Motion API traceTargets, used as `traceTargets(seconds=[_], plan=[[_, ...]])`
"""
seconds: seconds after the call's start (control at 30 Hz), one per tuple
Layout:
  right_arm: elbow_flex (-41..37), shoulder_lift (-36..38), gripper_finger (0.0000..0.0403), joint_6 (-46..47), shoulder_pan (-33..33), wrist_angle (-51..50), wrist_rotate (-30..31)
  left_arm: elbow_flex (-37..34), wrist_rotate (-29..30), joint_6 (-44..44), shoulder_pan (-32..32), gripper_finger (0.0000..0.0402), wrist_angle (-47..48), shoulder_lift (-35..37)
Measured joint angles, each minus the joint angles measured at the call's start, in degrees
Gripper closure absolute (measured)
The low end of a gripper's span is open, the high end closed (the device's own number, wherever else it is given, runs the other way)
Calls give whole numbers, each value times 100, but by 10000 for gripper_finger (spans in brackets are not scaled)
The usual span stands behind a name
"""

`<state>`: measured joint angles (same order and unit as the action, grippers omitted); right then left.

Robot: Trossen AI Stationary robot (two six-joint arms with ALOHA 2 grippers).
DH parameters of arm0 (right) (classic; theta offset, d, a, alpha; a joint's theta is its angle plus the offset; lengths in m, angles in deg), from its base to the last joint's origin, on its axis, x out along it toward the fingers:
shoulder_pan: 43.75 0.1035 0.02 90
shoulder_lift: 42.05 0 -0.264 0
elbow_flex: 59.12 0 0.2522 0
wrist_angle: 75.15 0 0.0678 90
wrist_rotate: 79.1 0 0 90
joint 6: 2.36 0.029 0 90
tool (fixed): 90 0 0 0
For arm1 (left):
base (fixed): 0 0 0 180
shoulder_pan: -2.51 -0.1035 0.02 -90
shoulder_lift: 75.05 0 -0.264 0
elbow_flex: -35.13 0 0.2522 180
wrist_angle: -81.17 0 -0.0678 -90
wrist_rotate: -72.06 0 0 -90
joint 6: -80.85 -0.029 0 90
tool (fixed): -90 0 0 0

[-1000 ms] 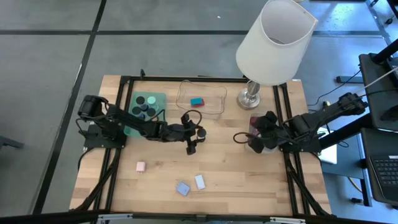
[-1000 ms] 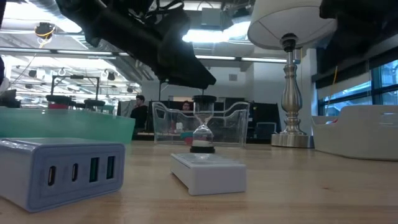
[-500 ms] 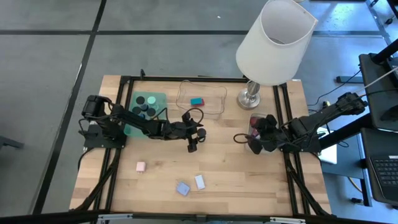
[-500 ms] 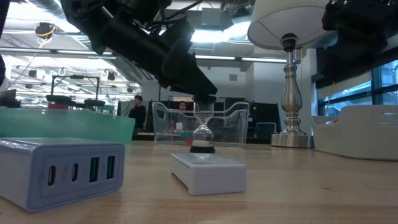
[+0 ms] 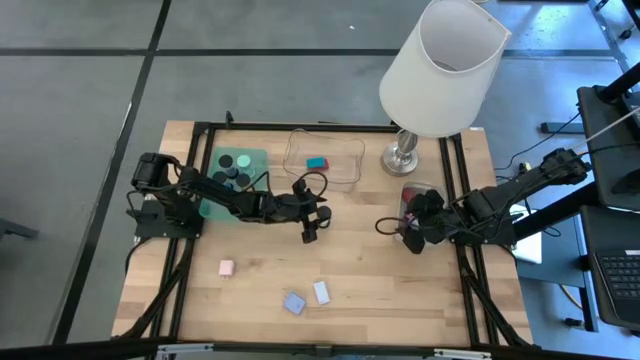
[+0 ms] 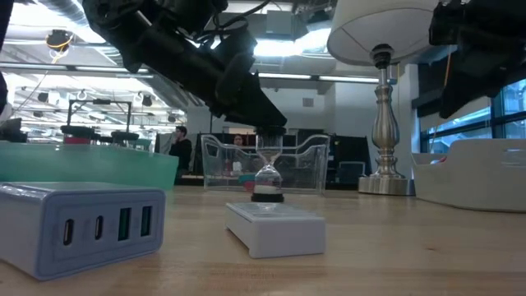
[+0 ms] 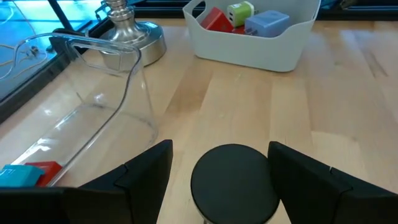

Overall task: Pick & Place Office items
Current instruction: Put the white hourglass into the blue bin

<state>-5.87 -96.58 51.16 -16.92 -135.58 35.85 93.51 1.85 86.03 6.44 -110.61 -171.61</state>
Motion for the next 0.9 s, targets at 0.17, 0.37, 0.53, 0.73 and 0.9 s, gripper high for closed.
traceTargets(seconds=[0.17, 0.37, 0.53, 0.73, 0.9], plan=[[0, -2, 87, 2, 0, 1, -196, 0, -296, 76, 2, 142, 2, 1], [0, -2, 87, 0, 0, 0, -206, 0, -291, 55, 2, 139, 99, 1], [0, -2, 87, 0, 0, 1, -205, 0, -306, 47, 4, 141, 96, 1], [0, -2, 87, 0, 0, 2, -203, 0, -285, -140, 9, 121, 90, 1], [0, -2, 87, 0, 0, 2, -200, 0, -247, -149, 9, 89, 90, 1]])
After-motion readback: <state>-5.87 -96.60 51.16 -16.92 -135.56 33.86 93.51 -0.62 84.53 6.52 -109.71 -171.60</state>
